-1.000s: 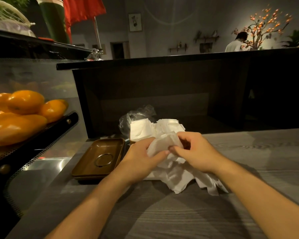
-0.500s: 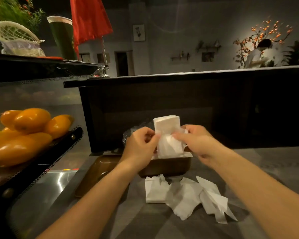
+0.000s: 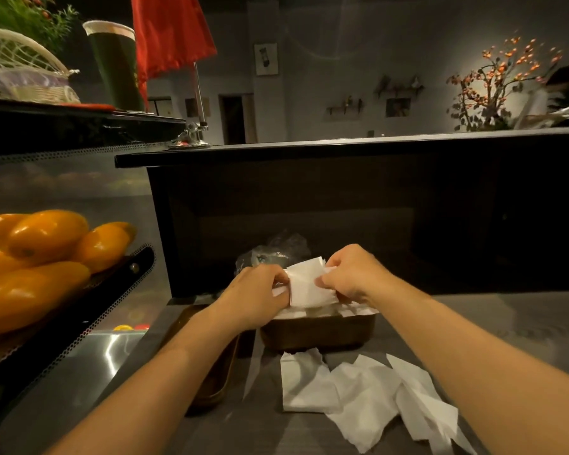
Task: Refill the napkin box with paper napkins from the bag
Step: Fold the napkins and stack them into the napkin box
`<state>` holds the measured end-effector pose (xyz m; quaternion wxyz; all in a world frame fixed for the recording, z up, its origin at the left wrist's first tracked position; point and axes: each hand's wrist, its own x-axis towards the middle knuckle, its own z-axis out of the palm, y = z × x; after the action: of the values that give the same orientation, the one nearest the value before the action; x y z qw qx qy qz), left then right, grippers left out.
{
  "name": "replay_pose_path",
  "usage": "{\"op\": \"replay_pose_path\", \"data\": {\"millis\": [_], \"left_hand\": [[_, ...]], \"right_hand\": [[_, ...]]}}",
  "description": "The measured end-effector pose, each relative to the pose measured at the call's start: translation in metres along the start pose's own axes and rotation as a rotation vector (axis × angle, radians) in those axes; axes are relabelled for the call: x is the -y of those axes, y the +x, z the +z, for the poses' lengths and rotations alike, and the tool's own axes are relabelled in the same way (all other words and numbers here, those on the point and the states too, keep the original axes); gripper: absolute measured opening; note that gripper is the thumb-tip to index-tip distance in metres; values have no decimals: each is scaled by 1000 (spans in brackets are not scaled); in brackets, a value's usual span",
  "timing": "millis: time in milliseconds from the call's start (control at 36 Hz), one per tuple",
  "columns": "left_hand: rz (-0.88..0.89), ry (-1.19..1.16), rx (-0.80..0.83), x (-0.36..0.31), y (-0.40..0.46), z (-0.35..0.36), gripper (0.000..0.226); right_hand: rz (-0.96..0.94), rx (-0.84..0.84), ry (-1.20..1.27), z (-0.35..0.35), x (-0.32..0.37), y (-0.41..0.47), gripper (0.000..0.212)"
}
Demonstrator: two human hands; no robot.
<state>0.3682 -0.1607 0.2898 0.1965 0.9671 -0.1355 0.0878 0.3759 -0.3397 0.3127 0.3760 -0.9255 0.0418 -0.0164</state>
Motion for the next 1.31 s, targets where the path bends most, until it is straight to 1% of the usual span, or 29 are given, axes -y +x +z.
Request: {"op": "replay_pose_path", "data": {"millis": [56, 111, 167, 222, 278, 333, 389, 444, 500, 556, 667, 750, 806, 861, 944, 1000, 1083, 1139, 1222, 1250, 1306], "left_hand": [[-35, -38, 12, 1, 0, 1, 33], [-30, -22, 34, 0, 1, 0, 32], [-12, 5, 19, -1, 2, 1, 30], [14, 32, -42, -3, 3, 1, 29], [84, 81, -143, -6, 5, 1, 30], [173, 128, -178, -9, 8, 0, 36], [216, 163, -98, -14, 13, -2, 40], [204, 197, 43, -16, 18, -2, 40], [153, 229, 196, -17, 22, -1, 47], [113, 242, 301, -16, 24, 2, 54], [104, 263, 333, -18, 23, 7, 48], [105, 276, 324, -21, 23, 8, 46], [99, 228, 288, -19, 22, 7, 48], [71, 101, 185, -14, 19, 3, 47], [35, -144, -13, -10, 12, -4, 30], [33, -199, -106, -13, 6, -7, 28], [52, -225, -164, -22, -2, -11, 32], [84, -198, -178, -33, -10, -14, 33], [174, -139, -204, -51, -24, -13, 26], [210, -146, -190, -57, -29, -11, 23], [238, -171, -94, -69, -42, -5, 17]], "right_hand": [[-18, -29, -81, 1, 1, 0, 29], [-52, -62, -151, 2, 4, -1, 36], [-80, -86, -208, 1, 5, -1, 40], [-103, -85, -299, 0, 6, -3, 41], [-157, -120, -408, -3, 3, -5, 50], [-287, -191, -380, -8, -3, -3, 58], [-443, -194, -313, -12, -10, -1, 48], [-503, -73, -374, -13, -16, 1, 37], [-447, 91, -498, -10, -19, 1, 37], [-369, 188, -575, -6, -20, 1, 36], [-332, 232, -608, 1, -18, 5, 39], [-338, 213, -633, 5, -15, 5, 43], [-353, 182, -591, 2, -17, 5, 40], [-375, 130, -472, -5, -22, 5, 30], [-402, 1, -222, -17, -31, 2, 16], [-420, -82, -165, -23, -35, -3, 15], [-449, -134, -116, -30, -34, -13, 16], [-462, -109, -102, -38, -33, -28, 16], [-458, -1, -106, -49, -35, -50, 13], [-445, 42, -122, -53, -36, -57, 12], [-397, 139, -199, -61, -42, -70, 12]]}}
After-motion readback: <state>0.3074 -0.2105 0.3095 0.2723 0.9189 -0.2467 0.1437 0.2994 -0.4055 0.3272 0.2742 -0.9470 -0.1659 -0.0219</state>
